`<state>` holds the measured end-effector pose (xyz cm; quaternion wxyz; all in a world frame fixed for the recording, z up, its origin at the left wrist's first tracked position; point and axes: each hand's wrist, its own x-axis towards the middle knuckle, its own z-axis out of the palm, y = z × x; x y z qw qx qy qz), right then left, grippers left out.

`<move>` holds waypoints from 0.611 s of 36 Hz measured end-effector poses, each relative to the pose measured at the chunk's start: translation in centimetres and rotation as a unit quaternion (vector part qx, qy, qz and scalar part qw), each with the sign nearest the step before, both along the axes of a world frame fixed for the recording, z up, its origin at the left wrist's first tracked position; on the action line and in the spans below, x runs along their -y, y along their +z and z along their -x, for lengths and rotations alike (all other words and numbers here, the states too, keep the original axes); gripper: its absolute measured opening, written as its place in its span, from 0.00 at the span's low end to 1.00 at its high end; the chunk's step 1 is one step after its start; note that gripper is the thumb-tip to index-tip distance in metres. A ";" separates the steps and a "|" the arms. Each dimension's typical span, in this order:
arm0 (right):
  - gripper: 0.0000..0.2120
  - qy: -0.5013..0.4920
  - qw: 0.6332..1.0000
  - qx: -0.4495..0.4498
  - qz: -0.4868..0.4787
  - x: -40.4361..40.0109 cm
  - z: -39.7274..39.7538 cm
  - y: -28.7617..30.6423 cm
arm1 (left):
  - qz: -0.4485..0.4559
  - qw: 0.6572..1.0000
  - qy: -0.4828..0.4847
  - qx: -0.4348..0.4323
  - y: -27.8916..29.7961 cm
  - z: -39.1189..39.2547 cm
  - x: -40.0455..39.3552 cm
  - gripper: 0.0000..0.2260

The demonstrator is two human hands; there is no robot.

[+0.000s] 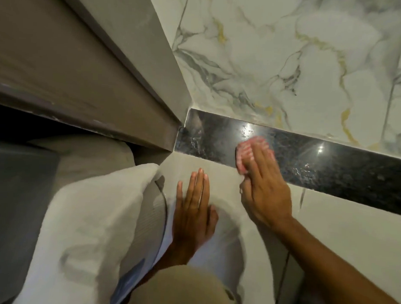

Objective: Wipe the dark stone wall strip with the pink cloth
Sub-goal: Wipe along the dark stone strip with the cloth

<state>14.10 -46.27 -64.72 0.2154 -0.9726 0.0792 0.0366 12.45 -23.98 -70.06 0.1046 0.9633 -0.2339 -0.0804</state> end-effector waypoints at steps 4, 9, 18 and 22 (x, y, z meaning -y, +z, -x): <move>0.33 -0.111 0.994 0.008 -0.009 -2.5 -6.7 0.1 | 0.008 1.000 0.007 0.006 -0.4 0.0 0.3 0.29; 0.32 0.133 0.991 -0.016 0.025 -7.3 -9.7 -1.0 | -0.012 0.998 0.054 0.021 0.1 0.0 0.4 0.30; 0.30 0.175 0.984 0.007 0.042 -2.2 -2.6 -0.7 | -0.032 0.994 0.104 0.018 1.4 0.2 0.8 0.30; 0.30 -0.006 1.000 -0.004 0.026 -4.0 -7.9 -0.2 | -0.048 0.993 0.103 0.021 0.5 0.4 0.6 0.31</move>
